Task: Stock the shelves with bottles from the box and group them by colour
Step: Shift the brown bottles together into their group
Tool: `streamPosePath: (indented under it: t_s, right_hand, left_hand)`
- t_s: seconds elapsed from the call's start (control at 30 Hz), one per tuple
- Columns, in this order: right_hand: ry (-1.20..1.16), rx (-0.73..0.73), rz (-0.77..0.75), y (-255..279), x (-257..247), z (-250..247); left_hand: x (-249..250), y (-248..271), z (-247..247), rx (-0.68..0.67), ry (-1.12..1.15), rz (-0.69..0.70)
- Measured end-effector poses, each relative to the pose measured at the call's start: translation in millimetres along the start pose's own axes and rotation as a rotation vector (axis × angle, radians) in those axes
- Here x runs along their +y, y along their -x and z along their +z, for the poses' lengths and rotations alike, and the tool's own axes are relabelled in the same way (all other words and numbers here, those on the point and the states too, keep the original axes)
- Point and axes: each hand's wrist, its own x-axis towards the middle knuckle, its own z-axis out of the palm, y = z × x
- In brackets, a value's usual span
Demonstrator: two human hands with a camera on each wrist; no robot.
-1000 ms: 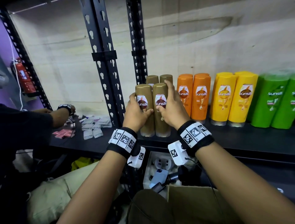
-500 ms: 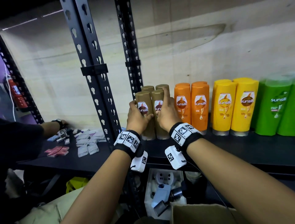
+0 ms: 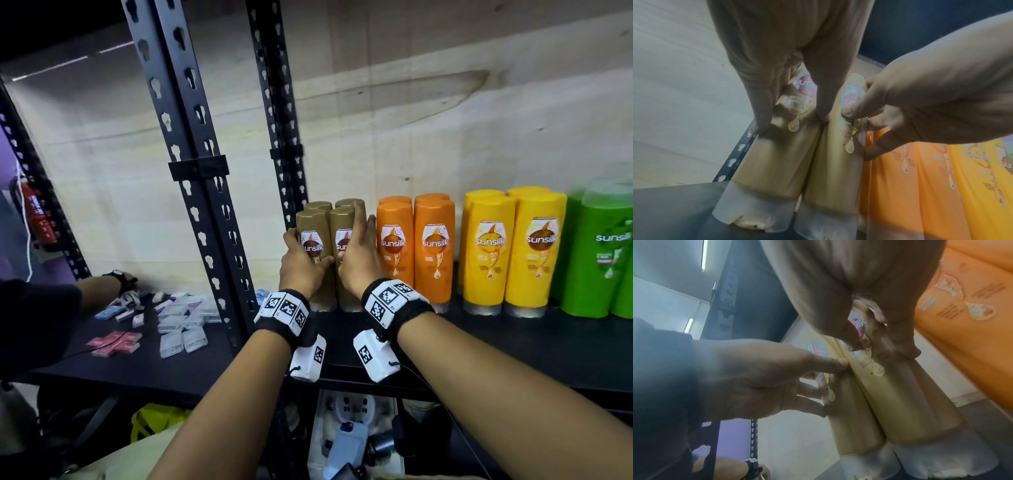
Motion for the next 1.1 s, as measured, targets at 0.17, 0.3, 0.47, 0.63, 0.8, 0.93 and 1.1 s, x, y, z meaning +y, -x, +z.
streamPosePath:
  t_s: [0.17,0.3,0.47,0.63,0.8,0.93,1.1]
  right_hand:
    - [-0.008,0.003,0.004,-3.1,0.3,-0.2]
    - [-0.028,0.009,0.003,-5.7,-0.6,1.0]
    - [-0.051,0.012,0.009,-7.5,-0.6,1.8]
    - [-0.063,0.039,-0.017,-7.2,1.9,2.8]
    - [-0.051,0.053,-0.037,-5.0,4.1,3.2]
    - [-0.047,0.038,-0.034,-4.5,4.1,2.6]
    - [-0.019,-0.034,0.032,1.0,3.2,0.5]
  left_hand:
    - [-1.6,-5.4,3.4,-0.008,0.018,-0.017]
    - [-5.4,-8.2,4.7,-0.014,0.037,-0.033]
    - [-9.5,-12.2,4.8,-0.019,0.058,-0.032]
    - [-10.1,-15.6,6.3,-0.031,0.069,-0.038]
    - [-9.2,-15.3,7.3,-0.033,0.069,-0.046]
    - [-7.7,-13.0,6.3,-0.030,0.060,-0.054]
    - [-4.6,-5.0,5.2,-0.060,0.044,-0.069]
